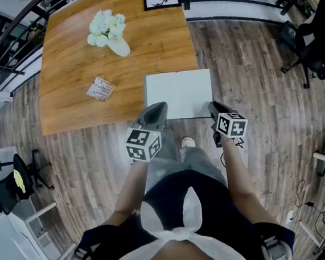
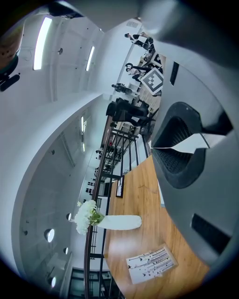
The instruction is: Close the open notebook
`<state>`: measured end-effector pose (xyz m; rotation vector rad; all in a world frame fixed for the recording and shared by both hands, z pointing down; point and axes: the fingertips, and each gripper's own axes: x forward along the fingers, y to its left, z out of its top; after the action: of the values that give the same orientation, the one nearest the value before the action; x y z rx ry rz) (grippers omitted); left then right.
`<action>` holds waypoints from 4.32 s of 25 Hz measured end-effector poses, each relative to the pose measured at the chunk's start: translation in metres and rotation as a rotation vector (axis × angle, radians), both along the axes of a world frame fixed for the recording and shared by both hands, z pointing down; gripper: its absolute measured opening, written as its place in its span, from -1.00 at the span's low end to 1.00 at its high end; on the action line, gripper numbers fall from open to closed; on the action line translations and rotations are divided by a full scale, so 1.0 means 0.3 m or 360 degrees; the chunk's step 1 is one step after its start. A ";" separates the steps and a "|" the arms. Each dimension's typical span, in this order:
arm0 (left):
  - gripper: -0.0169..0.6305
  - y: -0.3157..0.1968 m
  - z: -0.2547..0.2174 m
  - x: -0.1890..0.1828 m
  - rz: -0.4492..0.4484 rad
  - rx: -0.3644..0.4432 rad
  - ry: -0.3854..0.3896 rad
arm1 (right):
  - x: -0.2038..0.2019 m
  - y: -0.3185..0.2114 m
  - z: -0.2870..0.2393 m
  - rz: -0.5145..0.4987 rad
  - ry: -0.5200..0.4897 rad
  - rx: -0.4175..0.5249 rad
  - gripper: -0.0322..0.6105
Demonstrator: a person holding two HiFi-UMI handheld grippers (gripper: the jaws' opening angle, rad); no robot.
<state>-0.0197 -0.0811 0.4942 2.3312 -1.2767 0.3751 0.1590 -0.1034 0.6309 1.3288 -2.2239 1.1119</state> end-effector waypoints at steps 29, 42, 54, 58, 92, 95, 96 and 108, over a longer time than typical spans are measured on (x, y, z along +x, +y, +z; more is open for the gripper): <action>-0.89 0.023 0.005 -0.078 -0.0041 -0.0013 -0.0008 | -0.064 0.010 -0.177 0.0090 -0.0162 0.0159 -0.79; -0.89 0.045 0.035 -0.159 -0.0089 -0.0040 0.0010 | -0.138 0.014 -0.262 0.0056 -0.0193 0.0233 -0.78; -0.89 0.070 0.045 -0.192 -0.0113 -0.0044 0.0020 | -0.199 0.024 -0.303 0.0017 -0.0245 0.0270 -0.78; -0.89 0.069 0.050 -0.194 -0.0114 -0.0048 0.0026 | -0.215 0.021 -0.313 -0.0001 -0.0256 0.0281 -0.78; -0.89 0.146 0.064 -0.227 -0.0155 -0.0062 0.0064 | -0.356 0.035 -0.369 -0.0101 -0.0399 0.0330 -0.77; -0.89 0.150 0.065 -0.237 -0.0167 -0.0060 0.0060 | -0.368 0.035 -0.372 -0.0111 -0.0427 0.0336 -0.77; -0.89 0.153 0.065 -0.239 -0.0172 -0.0060 0.0060 | -0.371 0.036 -0.373 -0.0114 -0.0438 0.0340 -0.77; -0.89 0.161 0.066 -0.256 -0.0201 -0.0054 0.0067 | -0.405 0.041 -0.381 -0.0136 -0.0543 0.0341 -0.77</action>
<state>-0.0964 -0.0327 0.5139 2.2052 -1.3781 0.3024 0.0375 -0.0910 0.5165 1.1795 -2.6855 1.1689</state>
